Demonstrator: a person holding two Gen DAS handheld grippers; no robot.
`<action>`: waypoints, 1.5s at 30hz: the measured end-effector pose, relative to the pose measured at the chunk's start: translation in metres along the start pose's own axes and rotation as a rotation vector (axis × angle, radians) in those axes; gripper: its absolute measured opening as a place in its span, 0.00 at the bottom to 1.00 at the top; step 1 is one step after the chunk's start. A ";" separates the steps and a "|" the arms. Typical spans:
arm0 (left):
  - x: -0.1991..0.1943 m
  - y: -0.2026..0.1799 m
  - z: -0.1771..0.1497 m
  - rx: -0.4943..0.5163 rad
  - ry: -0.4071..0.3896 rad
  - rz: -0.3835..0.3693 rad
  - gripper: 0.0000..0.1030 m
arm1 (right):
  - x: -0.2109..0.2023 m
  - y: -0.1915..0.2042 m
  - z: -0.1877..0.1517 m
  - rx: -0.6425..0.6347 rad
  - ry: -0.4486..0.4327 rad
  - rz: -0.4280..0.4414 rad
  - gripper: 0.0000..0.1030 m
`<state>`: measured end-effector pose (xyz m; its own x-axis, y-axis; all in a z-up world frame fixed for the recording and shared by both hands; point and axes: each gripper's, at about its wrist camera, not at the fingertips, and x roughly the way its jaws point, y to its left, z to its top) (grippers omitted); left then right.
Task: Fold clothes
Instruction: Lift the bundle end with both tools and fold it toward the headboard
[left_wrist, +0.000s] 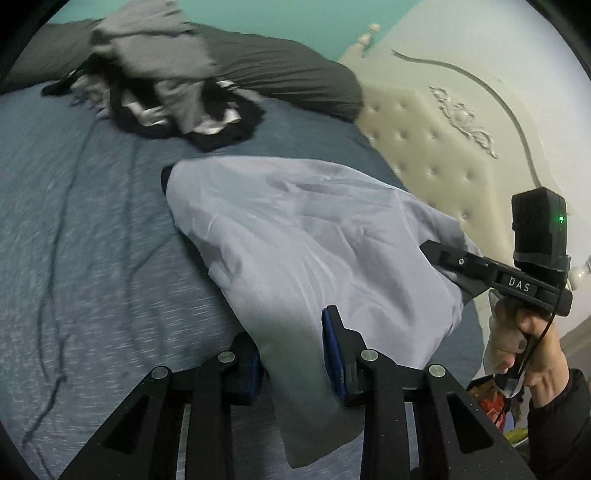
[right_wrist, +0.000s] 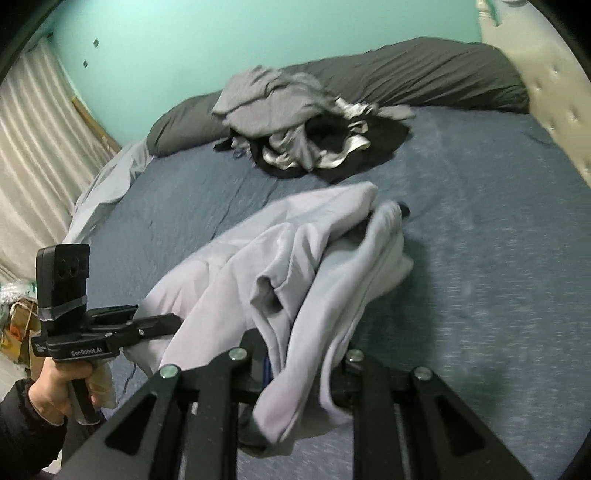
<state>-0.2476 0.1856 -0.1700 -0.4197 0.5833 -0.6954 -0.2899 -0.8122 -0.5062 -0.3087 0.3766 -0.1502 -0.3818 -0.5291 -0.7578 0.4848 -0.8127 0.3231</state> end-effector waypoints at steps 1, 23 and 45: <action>0.000 -0.010 0.004 0.011 -0.002 -0.003 0.31 | -0.009 -0.006 0.000 0.003 -0.007 -0.006 0.17; 0.135 -0.261 0.118 0.195 -0.015 -0.134 0.31 | -0.189 -0.176 0.052 0.005 -0.188 -0.210 0.17; 0.338 -0.313 0.031 0.076 0.132 -0.160 0.30 | -0.145 -0.368 -0.078 0.220 -0.048 -0.344 0.17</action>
<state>-0.3248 0.6363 -0.2307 -0.2486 0.6968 -0.6728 -0.4097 -0.7050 -0.5788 -0.3706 0.7713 -0.2035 -0.5311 -0.2241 -0.8171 0.1451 -0.9742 0.1729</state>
